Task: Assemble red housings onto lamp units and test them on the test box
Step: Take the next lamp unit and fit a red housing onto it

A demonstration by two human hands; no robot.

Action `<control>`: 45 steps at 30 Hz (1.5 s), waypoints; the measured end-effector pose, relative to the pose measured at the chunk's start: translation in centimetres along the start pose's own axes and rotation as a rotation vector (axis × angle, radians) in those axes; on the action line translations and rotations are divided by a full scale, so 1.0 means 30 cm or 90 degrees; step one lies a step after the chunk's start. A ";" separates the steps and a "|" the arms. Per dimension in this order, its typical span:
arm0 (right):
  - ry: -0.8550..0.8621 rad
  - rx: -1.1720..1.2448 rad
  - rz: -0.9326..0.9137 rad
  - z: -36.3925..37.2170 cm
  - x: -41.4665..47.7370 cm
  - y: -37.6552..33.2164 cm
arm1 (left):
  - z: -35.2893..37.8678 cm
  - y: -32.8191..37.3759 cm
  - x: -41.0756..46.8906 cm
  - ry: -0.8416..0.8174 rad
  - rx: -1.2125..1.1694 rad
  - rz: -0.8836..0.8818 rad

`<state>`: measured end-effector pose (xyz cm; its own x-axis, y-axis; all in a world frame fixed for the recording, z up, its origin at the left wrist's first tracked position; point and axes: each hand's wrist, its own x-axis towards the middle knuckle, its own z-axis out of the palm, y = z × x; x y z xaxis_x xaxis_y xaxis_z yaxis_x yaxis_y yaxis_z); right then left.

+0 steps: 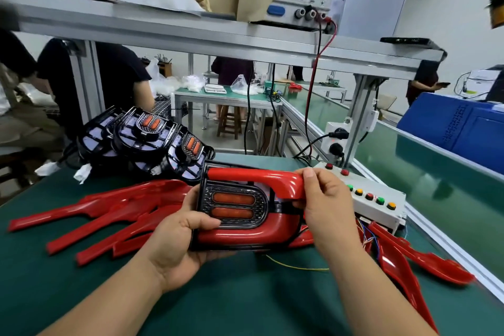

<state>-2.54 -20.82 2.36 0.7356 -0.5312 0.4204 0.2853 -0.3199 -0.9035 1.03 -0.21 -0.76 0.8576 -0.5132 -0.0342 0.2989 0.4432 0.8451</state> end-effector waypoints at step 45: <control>-0.336 0.332 0.219 0.014 -0.062 -0.011 | 0.015 0.069 -0.038 0.054 0.141 0.176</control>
<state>-3.73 -19.39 1.85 0.9895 -0.0513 0.1348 0.1437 0.2692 -0.9523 0.48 0.97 1.28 0.9277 -0.3295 0.1756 -0.0391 0.3820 0.9234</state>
